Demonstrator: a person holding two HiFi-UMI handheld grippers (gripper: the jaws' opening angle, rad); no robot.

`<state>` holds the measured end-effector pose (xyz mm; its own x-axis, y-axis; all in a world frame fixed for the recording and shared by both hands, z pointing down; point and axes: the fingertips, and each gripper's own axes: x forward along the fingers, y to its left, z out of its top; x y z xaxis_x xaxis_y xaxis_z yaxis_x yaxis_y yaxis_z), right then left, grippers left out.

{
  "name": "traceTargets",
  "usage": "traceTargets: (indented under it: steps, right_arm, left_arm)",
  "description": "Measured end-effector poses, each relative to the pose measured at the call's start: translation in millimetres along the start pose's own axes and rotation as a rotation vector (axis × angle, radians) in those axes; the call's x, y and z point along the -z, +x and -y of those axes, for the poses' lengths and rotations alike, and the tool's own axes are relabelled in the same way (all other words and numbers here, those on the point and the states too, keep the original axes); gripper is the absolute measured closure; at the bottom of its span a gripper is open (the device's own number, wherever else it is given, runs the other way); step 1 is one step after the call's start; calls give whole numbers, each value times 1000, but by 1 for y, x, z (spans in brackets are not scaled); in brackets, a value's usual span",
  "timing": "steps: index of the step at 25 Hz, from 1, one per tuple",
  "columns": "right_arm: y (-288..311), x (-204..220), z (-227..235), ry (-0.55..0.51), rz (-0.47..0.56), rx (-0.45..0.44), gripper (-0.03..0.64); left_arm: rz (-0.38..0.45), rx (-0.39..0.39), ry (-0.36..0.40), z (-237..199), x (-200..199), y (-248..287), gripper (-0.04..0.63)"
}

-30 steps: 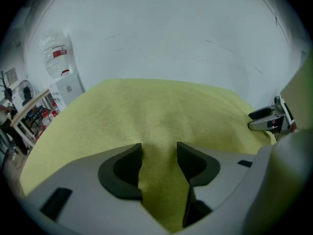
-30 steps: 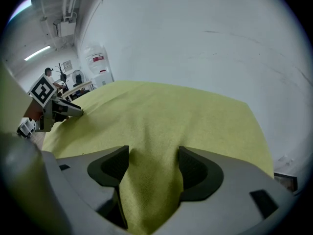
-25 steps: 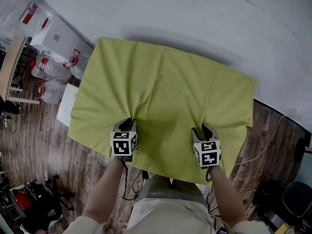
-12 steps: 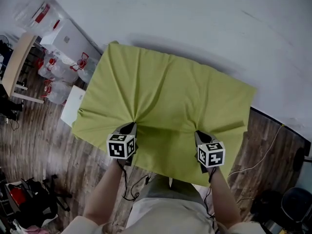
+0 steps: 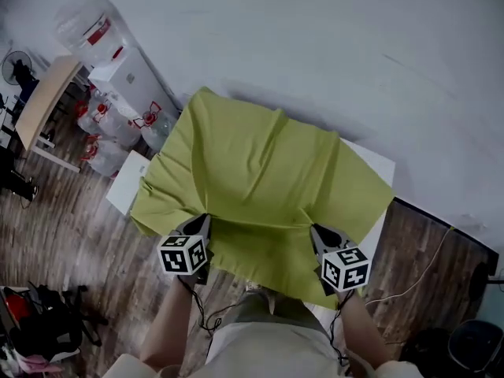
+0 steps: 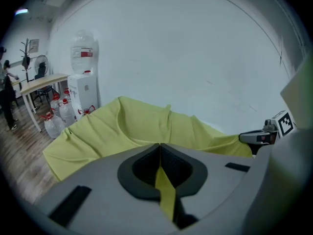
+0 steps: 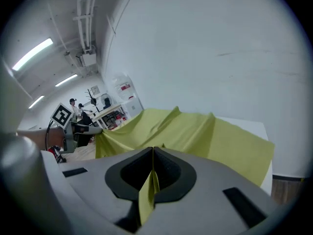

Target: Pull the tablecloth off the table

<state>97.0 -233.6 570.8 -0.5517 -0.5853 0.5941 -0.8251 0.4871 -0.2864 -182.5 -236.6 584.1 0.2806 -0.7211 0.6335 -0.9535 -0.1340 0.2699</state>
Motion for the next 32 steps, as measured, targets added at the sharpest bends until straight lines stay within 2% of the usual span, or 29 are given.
traceTargets:
  steps: [7, 16, 21, 28, 32]
  right_arm:
    - [-27, -69, -53, -39, 133, -130, 583]
    - [-53, -163, -134, -170, 306, -305, 583]
    - [-75, -202, -182, -234, 381, -409, 583]
    - [-98, -245, -246, -324, 464, -565, 583]
    - [-115, -259, -285, -379, 503, -663, 581]
  left_arm:
    - [194, -80, -44, -12, -44, -91, 575]
    - [480, -187, -7, -29, -124, -217, 575]
    - [627, -273, 51, -28, -158, -294, 575]
    - [728, -424, 133, -29, -168, -382, 575]
    - [764, -515, 116, -34, -158, -426, 575]
